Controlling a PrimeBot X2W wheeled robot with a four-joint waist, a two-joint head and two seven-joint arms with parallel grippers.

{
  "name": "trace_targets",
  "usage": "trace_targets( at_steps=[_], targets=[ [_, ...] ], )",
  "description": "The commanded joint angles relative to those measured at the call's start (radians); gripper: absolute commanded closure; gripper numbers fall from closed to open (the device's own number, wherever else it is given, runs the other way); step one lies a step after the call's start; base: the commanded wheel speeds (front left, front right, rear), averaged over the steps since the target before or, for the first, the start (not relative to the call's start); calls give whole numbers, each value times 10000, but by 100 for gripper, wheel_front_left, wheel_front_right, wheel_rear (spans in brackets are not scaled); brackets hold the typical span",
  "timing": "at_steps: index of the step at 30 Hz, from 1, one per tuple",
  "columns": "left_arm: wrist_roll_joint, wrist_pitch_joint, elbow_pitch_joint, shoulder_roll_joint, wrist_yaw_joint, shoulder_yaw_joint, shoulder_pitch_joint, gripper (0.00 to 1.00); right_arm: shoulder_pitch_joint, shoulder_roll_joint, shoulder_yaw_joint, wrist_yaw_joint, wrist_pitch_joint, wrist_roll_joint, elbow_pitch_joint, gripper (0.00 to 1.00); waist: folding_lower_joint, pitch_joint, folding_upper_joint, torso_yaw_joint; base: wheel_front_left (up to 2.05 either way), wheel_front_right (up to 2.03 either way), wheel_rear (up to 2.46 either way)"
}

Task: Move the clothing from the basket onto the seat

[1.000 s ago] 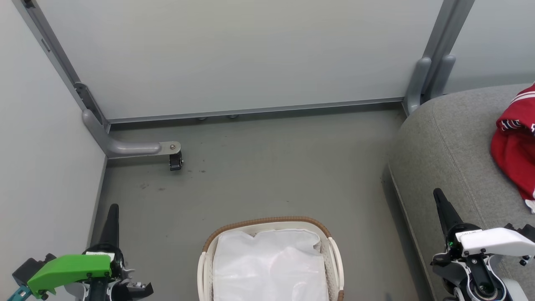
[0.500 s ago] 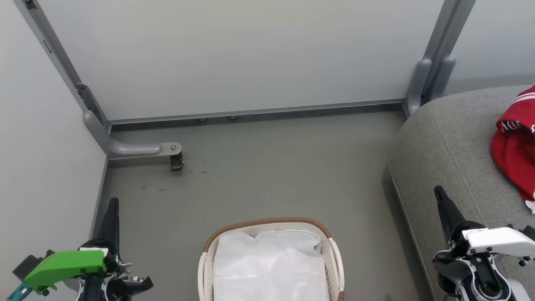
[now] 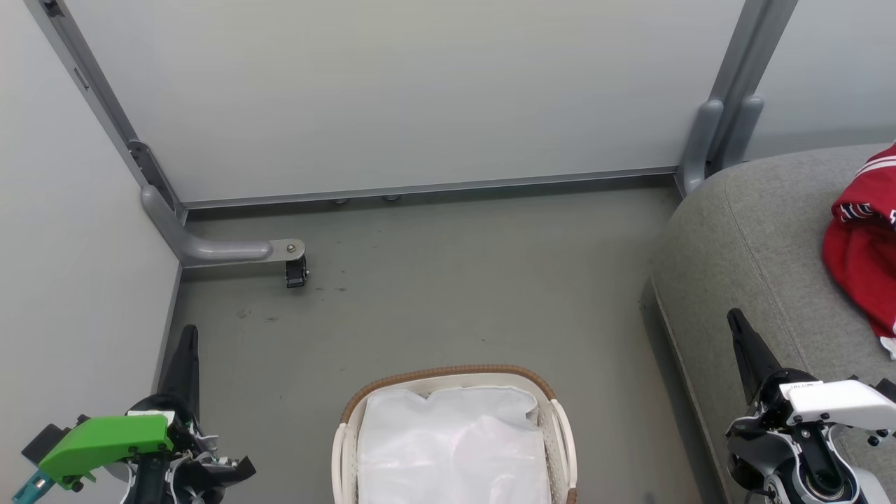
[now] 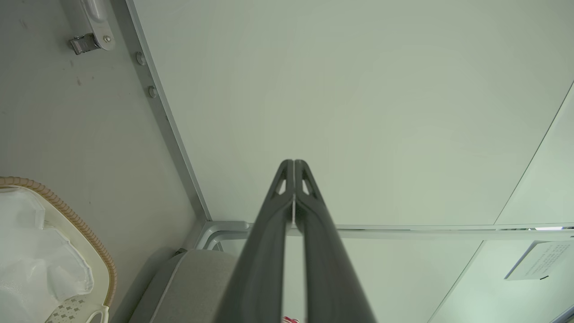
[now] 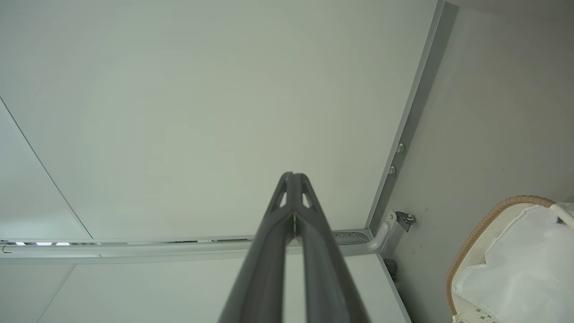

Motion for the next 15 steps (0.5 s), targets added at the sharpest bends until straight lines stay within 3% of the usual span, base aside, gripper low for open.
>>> trace_targets(
  at_steps=[1, 15],
  targets=[
    [-28, 41, -14, 60, -28, 28, -113, 100, 106, -24, -28, 0, 18, 33, -38, 100, 0, 0, 0, 0, 0, 0, 0],
    [-25, 42, -14, 58, -28, 29, -113, 100, 107, -24, -26, 0, 16, 34, -37, 100, 0, 0, 0, 0, 0, 0, 0]
  ],
)
